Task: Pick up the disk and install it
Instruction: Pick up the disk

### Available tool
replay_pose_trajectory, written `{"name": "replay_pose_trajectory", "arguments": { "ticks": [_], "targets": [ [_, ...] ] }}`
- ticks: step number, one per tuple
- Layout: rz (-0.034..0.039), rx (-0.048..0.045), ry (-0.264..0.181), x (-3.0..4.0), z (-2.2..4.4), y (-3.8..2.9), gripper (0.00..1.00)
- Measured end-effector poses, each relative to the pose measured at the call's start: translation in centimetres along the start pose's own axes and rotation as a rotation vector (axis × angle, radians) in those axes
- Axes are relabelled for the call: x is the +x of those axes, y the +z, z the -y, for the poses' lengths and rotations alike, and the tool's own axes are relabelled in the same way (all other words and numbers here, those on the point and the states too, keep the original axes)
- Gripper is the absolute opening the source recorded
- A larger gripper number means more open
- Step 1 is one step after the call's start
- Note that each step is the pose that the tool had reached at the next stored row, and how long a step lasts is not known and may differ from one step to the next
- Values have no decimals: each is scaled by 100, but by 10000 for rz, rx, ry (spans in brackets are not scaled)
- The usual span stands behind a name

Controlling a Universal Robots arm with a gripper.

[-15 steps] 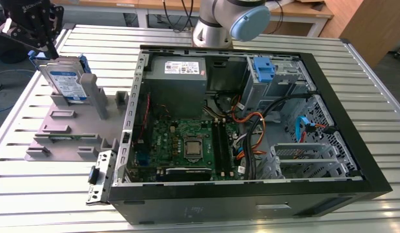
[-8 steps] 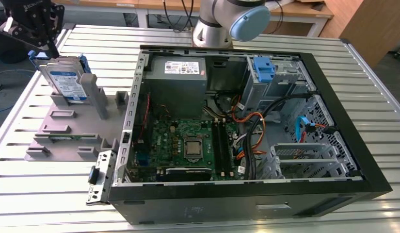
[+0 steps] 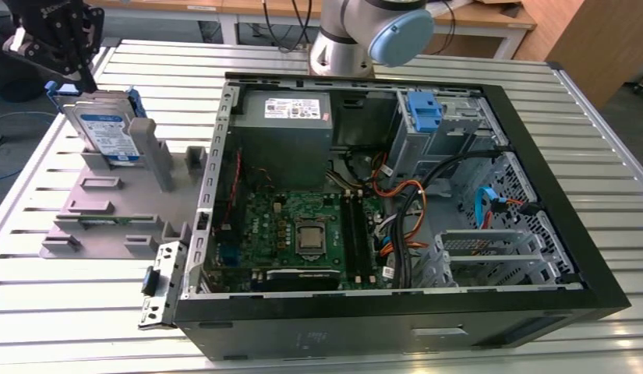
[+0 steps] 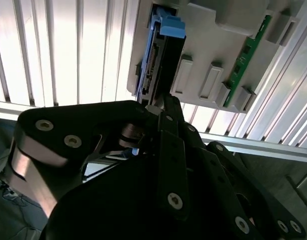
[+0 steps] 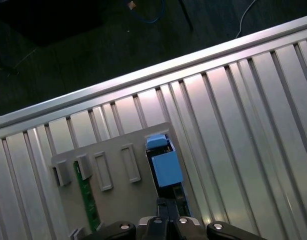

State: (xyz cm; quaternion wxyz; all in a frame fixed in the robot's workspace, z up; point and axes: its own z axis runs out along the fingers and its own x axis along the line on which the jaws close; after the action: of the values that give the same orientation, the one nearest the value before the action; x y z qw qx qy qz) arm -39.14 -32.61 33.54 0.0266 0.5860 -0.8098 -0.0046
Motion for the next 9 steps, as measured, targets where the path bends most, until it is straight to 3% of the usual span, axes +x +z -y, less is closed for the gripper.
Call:
{"name": "replay_pose_trajectory", "arguments": {
  "ticks": [9],
  "targets": [
    [-49,72,-1434,-1,1,18,11]
  ]
}}
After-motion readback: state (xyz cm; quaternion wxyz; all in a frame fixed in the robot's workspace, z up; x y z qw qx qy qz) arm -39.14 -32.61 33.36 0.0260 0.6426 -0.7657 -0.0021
